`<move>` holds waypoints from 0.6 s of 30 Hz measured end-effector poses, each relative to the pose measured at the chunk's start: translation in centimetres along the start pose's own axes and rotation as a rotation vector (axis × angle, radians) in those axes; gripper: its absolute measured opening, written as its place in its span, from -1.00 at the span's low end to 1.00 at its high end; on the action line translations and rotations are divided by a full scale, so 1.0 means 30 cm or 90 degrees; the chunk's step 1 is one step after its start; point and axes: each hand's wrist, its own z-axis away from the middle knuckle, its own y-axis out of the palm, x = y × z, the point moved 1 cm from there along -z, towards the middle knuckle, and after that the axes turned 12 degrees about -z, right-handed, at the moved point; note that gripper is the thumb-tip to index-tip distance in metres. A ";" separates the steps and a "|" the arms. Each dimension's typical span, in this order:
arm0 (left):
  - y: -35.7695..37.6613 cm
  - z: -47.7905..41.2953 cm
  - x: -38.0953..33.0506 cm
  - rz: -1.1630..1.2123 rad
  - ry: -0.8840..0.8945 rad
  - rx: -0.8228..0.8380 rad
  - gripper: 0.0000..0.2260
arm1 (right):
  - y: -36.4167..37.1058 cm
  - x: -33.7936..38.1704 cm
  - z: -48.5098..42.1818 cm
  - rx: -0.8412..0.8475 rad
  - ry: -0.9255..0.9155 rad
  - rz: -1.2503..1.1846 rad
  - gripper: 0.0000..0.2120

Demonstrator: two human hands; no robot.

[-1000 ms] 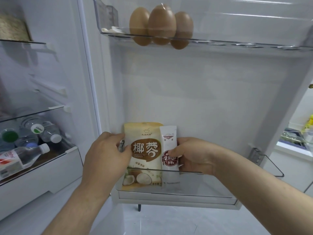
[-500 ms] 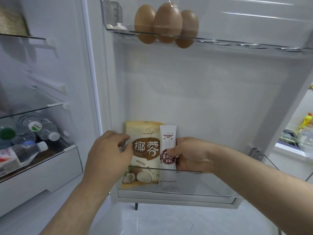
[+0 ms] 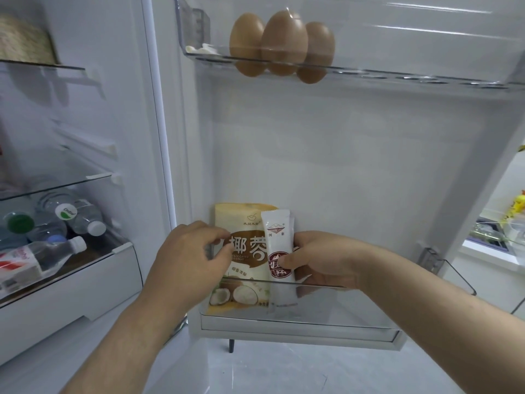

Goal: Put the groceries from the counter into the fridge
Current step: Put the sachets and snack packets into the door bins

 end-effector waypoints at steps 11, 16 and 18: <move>-0.003 0.004 -0.003 -0.003 -0.001 0.026 -0.79 | -0.013 0.002 -0.009 -0.024 0.037 0.020 -0.74; -0.011 -0.010 -0.028 -0.028 0.024 0.022 -0.76 | -0.013 0.006 0.009 -0.035 0.044 0.045 -0.82; -0.017 -0.016 -0.039 -0.036 0.042 0.021 -0.75 | -0.025 0.016 0.025 -0.072 0.022 0.103 -0.84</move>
